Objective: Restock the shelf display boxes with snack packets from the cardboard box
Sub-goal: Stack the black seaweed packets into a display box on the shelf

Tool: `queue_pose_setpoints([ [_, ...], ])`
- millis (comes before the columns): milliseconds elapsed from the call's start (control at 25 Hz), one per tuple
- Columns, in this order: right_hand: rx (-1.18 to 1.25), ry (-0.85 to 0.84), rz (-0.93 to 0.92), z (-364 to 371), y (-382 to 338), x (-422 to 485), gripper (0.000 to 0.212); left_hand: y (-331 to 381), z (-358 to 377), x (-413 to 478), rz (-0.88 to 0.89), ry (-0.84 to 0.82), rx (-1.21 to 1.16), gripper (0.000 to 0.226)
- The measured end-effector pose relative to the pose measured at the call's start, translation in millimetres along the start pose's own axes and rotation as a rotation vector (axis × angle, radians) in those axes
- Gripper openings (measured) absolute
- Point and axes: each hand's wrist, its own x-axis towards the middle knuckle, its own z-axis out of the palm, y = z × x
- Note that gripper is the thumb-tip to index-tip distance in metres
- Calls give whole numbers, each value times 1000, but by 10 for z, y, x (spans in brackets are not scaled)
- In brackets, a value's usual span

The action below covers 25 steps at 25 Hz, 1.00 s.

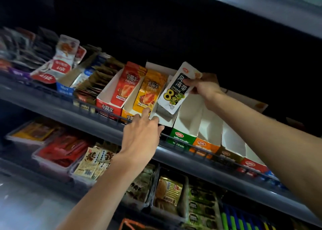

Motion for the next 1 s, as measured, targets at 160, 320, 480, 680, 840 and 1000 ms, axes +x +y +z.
queue_pose_setpoints([
  [160, -368, -83, -106, 181, 62, 49, 37, 7, -3, 41, -5, 22, 41, 32],
  [320, -772, -53, -205, 323, 222, 74, 42, 13, 6, 58, -2, 44, 45, 32],
  [480, -1073, 18, -514, 330, 270, 27, 53, -3, 31, 70, 4, 66, 40, 33],
  [680, -1463, 149, -829, 376, 307, 104, 59, -4, 42, 62, 9, 74, 27, 35],
  [840, -1485, 86, -661, 390, 245, 141, 64, -4, 46, 67, 7, 79, 22, 37],
  [1000, -1646, 35, -606, 436, 132, 192, 68, -16, 51, 59, 18, 72, 14, 37],
])
